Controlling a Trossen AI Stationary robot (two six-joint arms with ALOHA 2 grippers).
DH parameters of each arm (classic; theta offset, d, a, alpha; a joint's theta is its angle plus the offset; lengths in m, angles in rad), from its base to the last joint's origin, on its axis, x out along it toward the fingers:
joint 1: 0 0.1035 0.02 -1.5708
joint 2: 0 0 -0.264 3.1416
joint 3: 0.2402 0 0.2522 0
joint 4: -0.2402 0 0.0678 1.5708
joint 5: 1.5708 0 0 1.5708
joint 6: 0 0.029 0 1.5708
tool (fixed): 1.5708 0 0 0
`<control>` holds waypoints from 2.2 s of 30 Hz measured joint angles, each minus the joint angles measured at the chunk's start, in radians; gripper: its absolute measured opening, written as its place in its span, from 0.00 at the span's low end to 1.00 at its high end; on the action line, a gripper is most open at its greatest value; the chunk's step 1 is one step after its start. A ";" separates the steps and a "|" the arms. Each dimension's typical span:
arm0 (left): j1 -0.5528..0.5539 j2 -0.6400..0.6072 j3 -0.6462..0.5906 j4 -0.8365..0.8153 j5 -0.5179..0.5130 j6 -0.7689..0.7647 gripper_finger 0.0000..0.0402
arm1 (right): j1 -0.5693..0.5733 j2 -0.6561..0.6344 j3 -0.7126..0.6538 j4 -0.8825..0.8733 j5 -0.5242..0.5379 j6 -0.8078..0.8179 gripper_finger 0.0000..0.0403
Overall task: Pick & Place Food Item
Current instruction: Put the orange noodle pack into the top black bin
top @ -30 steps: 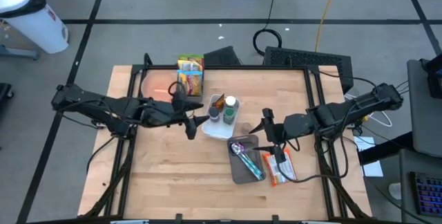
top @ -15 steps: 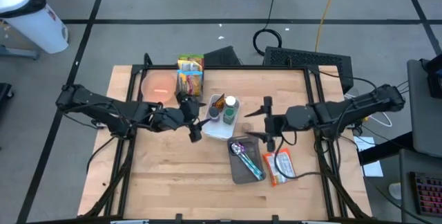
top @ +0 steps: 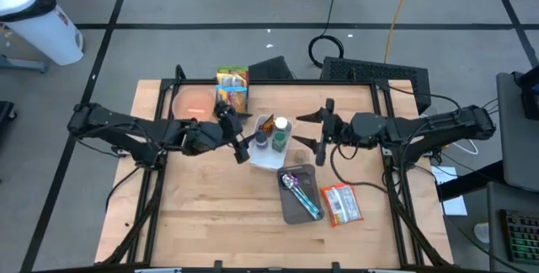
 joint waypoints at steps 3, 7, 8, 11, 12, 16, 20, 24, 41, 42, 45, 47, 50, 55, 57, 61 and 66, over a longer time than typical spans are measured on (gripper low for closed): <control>0.018 0.000 0.000 0.014 -0.001 -0.001 0.70 | -0.014 0.000 0.000 0.000 0.000 0.062 0.63; 0.030 0.000 0.000 0.031 0.000 0.024 0.70 | -0.027 0.000 0.000 0.000 -0.002 0.139 0.63; 0.033 0.000 0.000 0.035 0.000 0.040 0.70 | -0.029 0.000 0.000 0.002 -0.003 0.154 0.63; 0.044 0.000 0.000 0.063 0.002 0.056 0.70 | -0.029 0.000 0.000 0.014 -0.003 0.182 0.63; 0.047 0.000 0.000 0.072 0.002 0.051 0.70 | -0.028 0.000 0.000 0.019 -0.004 0.186 0.63; 0.061 0.000 0.000 0.111 0.004 -0.045 0.70 | -0.028 0.000 -0.003 0.024 -0.004 0.194 0.63; 0.076 0.000 0.000 0.142 0.120 -0.218 0.70 | -0.029 0.000 -0.013 0.045 -0.009 0.250 0.63; 0.084 0.004 0.000 0.175 0.301 -0.318 0.70 | -0.024 -0.015 -0.014 0.026 -0.156 0.234 0.63; -0.042 0.057 0.001 0.426 0.417 -0.610 0.70 | 0.132 -0.051 -0.065 -0.862 -0.503 0.533 0.63; -0.055 0.059 0.000 0.426 0.416 -0.619 0.70 | 0.153 -0.059 -0.088 -0.848 -0.505 0.555 0.63; -0.079 0.079 0.000 0.450 0.411 -0.640 0.70 | 0.212 -0.086 -0.160 -0.766 -0.541 0.620 0.63; -0.097 0.083 0.000 0.444 0.410 -0.647 0.70 | 0.241 -0.099 -0.209 -0.705 -0.559 0.669 0.63; -0.104 0.101 0.000 0.458 0.410 -0.659 0.70 | 0.265 -0.115 -0.269 -0.635 -0.554 0.744 0.63; -0.102 0.131 0.000 0.449 0.410 -0.672 0.70 | 0.254 -0.112 -0.355 -0.482 -0.437 0.777 0.63; -0.101 0.144 0.000 0.452 0.412 -0.674 0.70 | 0.242 -0.107 -0.375 -0.431 -0.426 0.751 0.63; -0.098 0.158 0.000 0.448 0.419 -0.677 0.70 | 0.233 -0.106 -0.398 -0.510 -0.506 0.713 0.63; -0.088 0.157 0.000 0.411 0.420 -0.673 0.70 | 0.221 -0.106 -0.399 -0.700 -0.503 0.631 0.63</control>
